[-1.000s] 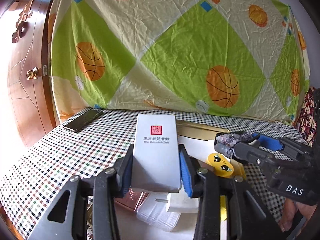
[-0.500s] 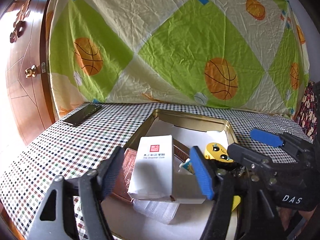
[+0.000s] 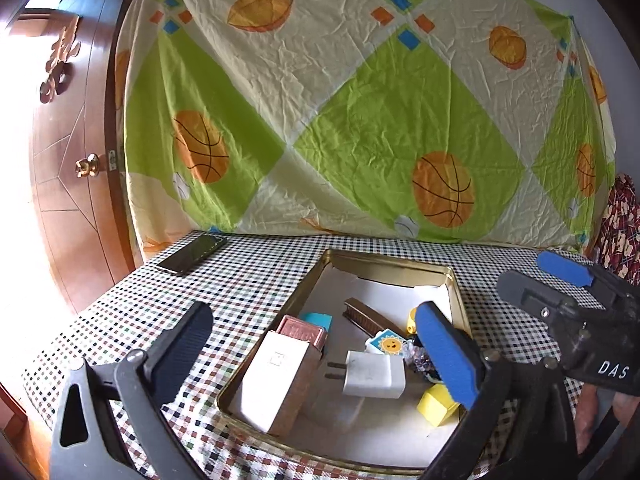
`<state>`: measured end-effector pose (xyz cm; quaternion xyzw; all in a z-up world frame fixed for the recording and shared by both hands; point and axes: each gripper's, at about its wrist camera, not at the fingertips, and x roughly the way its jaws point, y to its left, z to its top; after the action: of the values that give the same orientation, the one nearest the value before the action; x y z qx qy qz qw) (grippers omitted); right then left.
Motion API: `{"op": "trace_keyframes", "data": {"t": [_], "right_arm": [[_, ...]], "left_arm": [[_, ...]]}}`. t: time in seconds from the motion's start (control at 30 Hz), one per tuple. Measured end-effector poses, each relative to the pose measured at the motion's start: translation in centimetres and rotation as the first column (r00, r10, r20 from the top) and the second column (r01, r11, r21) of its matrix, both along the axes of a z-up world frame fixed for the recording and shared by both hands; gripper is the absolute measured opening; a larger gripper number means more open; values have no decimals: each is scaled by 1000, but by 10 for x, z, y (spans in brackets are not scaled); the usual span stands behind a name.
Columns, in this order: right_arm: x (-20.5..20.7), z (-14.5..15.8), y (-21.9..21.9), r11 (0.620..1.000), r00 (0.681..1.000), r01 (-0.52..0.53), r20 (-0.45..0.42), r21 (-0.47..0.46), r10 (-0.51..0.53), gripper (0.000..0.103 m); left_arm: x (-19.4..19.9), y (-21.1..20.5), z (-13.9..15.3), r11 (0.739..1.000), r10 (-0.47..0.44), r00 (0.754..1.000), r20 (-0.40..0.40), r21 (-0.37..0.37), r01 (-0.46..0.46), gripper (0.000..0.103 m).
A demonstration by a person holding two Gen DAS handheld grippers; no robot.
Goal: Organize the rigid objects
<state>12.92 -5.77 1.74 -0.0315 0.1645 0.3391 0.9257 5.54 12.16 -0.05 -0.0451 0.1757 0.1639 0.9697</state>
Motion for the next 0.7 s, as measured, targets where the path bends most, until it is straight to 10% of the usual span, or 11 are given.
{"op": "trace_keyframes", "data": {"t": [0.7], "right_arm": [[-25,22,13,1000,999,-20,47,-18,21,88]], "left_arm": [[-30,26,20,997,51,998,33,-66,-49,103]]}}
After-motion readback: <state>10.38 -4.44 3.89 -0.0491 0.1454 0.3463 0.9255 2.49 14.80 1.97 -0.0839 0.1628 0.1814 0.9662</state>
